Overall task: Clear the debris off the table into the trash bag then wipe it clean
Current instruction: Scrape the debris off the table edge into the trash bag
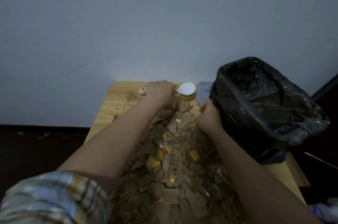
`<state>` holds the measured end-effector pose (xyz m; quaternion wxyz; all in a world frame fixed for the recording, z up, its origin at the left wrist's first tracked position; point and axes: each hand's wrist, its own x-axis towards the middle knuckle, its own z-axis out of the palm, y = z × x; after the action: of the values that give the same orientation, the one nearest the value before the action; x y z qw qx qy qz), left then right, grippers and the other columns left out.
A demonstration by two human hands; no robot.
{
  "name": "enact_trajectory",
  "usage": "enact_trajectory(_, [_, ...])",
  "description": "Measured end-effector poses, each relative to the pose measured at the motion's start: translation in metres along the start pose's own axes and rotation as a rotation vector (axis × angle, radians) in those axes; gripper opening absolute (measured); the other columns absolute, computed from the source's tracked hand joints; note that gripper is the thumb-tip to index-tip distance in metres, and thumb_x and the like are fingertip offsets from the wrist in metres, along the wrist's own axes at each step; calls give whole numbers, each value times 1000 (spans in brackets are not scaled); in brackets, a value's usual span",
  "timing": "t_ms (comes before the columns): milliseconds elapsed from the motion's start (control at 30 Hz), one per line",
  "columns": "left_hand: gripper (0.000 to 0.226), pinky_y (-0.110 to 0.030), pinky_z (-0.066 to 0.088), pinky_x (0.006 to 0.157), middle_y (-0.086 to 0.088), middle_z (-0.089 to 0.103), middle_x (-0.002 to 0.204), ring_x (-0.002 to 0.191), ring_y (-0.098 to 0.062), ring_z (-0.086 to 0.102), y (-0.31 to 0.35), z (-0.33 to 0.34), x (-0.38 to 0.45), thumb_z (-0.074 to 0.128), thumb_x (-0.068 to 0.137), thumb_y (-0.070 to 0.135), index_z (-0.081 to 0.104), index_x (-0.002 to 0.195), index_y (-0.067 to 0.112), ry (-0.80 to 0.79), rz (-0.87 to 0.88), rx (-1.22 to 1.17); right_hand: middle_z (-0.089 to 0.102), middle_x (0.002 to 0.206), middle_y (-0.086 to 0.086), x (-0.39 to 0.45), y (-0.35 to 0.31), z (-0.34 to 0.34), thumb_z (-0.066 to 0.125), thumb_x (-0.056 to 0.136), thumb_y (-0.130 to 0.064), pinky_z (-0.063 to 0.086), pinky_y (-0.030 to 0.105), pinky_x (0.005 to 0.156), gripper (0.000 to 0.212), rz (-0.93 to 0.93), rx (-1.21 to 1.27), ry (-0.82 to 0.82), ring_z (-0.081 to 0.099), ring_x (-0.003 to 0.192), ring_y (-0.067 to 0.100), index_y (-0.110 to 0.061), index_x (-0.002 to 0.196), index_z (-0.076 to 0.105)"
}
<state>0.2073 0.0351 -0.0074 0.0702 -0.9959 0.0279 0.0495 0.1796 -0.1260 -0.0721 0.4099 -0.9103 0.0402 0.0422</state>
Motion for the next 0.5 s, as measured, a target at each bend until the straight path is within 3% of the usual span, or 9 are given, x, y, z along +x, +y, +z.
enact_trajectory(133, [20,-30,37,63,-2,63,105,80,-21,54,15,15,0,47,92,12,60,106,17,-76,20,49,48,103,5,-2,1,0,45,83,11,32,23,54,30,12,-19,-46,46,83,17,-13,100,44])
enact_trajectory(233, [16,-29,37,59,-1,57,87,75,-21,54,11,15,-8,49,90,14,59,102,15,-100,61,74,49,100,4,-5,0,0,44,83,10,34,26,56,29,0,-24,-60,44,76,13,-14,98,45])
enact_trajectory(367, [9,-28,34,53,4,48,74,68,-19,49,-9,0,-26,51,89,24,53,93,16,-135,97,72,52,99,6,-12,-2,2,47,83,6,42,33,67,23,-83,-13,-46,51,87,23,-12,96,51])
enact_trajectory(433, [17,-29,34,54,1,53,80,70,-20,50,-17,-7,-39,48,89,18,60,101,14,-96,43,1,55,101,5,-17,-7,7,46,85,4,43,31,71,23,-143,19,-34,53,90,22,-12,97,58])
enact_trajectory(500, [24,-29,38,61,-5,59,94,81,-25,55,-22,-11,-51,46,89,15,61,109,16,-29,-30,-229,59,99,3,-22,-15,12,47,88,-1,42,27,69,22,-194,59,-1,54,85,17,-16,94,61])
